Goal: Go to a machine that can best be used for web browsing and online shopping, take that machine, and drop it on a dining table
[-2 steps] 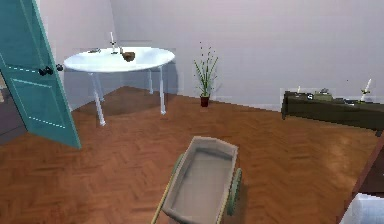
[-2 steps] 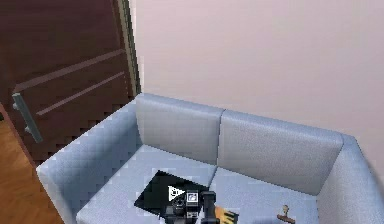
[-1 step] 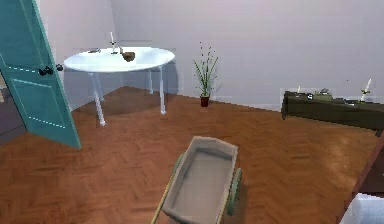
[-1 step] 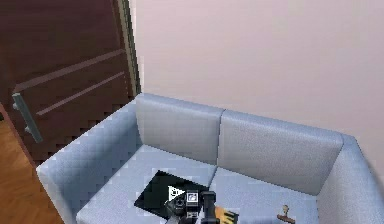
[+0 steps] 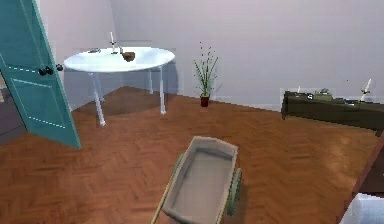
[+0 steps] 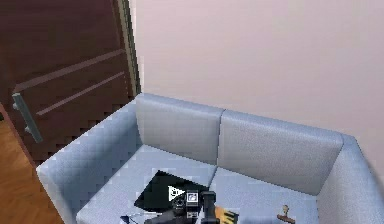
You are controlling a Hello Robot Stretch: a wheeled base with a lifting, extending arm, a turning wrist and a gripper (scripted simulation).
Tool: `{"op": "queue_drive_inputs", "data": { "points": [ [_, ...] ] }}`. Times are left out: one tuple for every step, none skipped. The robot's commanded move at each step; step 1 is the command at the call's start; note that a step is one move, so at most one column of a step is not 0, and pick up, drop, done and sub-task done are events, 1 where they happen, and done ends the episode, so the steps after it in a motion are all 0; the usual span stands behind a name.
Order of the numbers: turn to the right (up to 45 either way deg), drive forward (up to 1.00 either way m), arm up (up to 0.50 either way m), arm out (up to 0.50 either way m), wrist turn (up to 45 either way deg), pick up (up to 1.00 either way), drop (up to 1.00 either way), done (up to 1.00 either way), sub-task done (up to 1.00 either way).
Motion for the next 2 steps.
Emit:
{"op": "queue_drive_inputs", "data": {
  "points": [
    [0.0,0.0,0.0,0.0,45.0,0.0,0.0,0.0,0.0],
    [0.0,0.0,0.0,0.0,45.0,0.0,0.0,0.0,0.0]
  ]
}}
